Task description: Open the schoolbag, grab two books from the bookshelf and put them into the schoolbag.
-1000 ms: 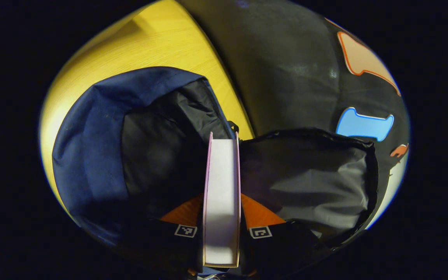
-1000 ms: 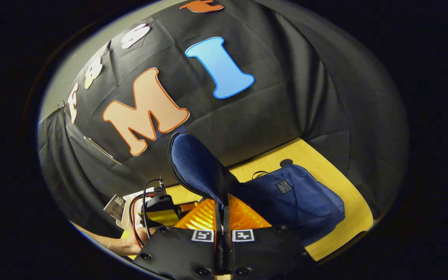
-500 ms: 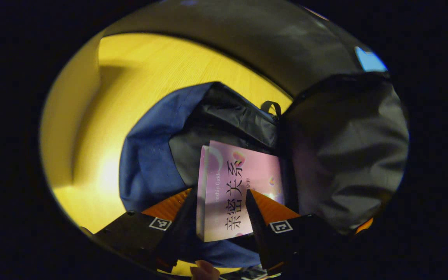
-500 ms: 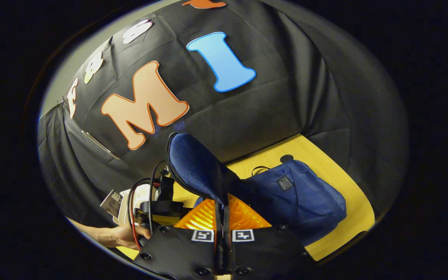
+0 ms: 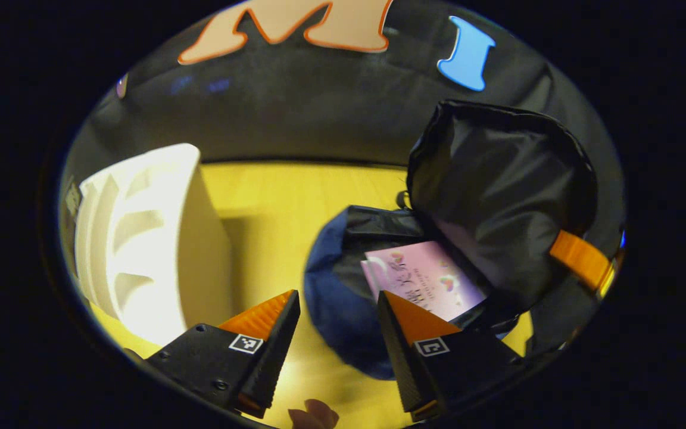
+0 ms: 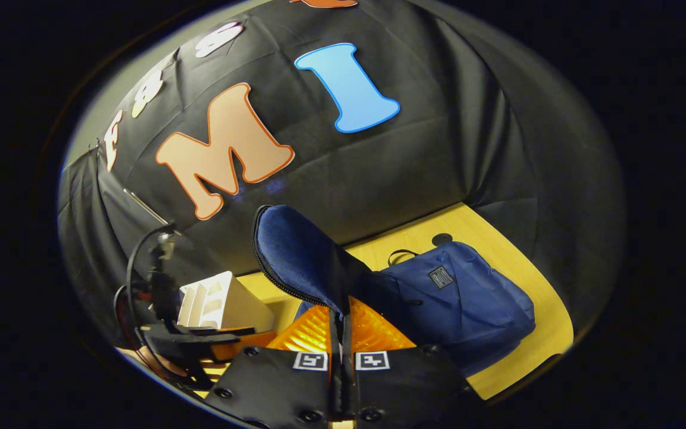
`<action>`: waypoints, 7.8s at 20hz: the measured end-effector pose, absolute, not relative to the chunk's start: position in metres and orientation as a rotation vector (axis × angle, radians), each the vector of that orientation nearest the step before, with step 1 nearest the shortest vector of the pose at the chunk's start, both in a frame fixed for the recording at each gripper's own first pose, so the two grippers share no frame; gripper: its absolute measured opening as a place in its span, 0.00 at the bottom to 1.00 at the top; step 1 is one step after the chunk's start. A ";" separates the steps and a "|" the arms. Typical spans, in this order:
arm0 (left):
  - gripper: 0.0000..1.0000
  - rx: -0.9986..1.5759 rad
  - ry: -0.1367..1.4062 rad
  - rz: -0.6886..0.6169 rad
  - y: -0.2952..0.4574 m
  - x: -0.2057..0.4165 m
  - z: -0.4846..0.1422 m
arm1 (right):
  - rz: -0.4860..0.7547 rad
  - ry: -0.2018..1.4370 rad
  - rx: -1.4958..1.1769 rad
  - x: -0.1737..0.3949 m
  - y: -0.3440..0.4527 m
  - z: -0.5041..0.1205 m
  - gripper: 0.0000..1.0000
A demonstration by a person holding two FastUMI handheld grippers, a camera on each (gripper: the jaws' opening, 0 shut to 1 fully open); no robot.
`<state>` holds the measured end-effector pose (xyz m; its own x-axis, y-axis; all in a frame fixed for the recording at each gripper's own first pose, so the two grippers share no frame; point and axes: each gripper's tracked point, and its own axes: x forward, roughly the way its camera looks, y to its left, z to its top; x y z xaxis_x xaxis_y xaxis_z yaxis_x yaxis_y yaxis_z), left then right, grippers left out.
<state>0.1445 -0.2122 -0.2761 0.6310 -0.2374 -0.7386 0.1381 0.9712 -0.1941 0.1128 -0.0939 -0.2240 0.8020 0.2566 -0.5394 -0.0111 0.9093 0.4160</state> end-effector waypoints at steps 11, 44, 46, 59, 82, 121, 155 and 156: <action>0.85 -0.023 0.680 -0.023 0.001 0.091 -0.176 | 0.113 0.631 0.400 0.113 -0.090 -0.224 0.04; 0.73 -0.076 1.137 -0.028 0.202 0.174 -0.296 | 0.019 0.637 0.398 0.108 -0.092 -0.224 0.04; 0.64 -0.086 1.149 -0.048 0.196 0.174 -0.295 | 0.018 0.636 0.398 0.109 -0.093 -0.224 0.03; 0.38 -0.041 1.195 -0.004 0.198 0.171 -0.292 | 0.010 0.635 0.400 0.109 -0.095 -0.221 0.04; 0.38 -0.130 1.027 0.022 0.229 0.154 -0.163 | 0.026 0.638 0.404 0.107 -0.094 -0.218 0.05; 0.37 -1.201 0.858 -0.353 -0.145 0.177 -0.189 | 0.066 0.616 0.458 0.110 -0.104 -0.205 0.04; 0.95 -0.485 0.935 -0.277 -0.249 0.195 -0.241 | 0.158 0.614 0.326 0.111 -0.064 -0.214 0.04; 0.95 -0.446 0.907 -0.263 -0.233 0.193 -0.228 | 0.156 0.616 0.314 0.109 -0.061 -0.218 0.05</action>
<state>0.1928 -0.2332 -0.2280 0.5935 -0.4018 -0.6974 0.0332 0.8780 -0.4776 0.1091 -0.0607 -0.2179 0.8066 0.2361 -0.5419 -0.0507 0.9410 0.3345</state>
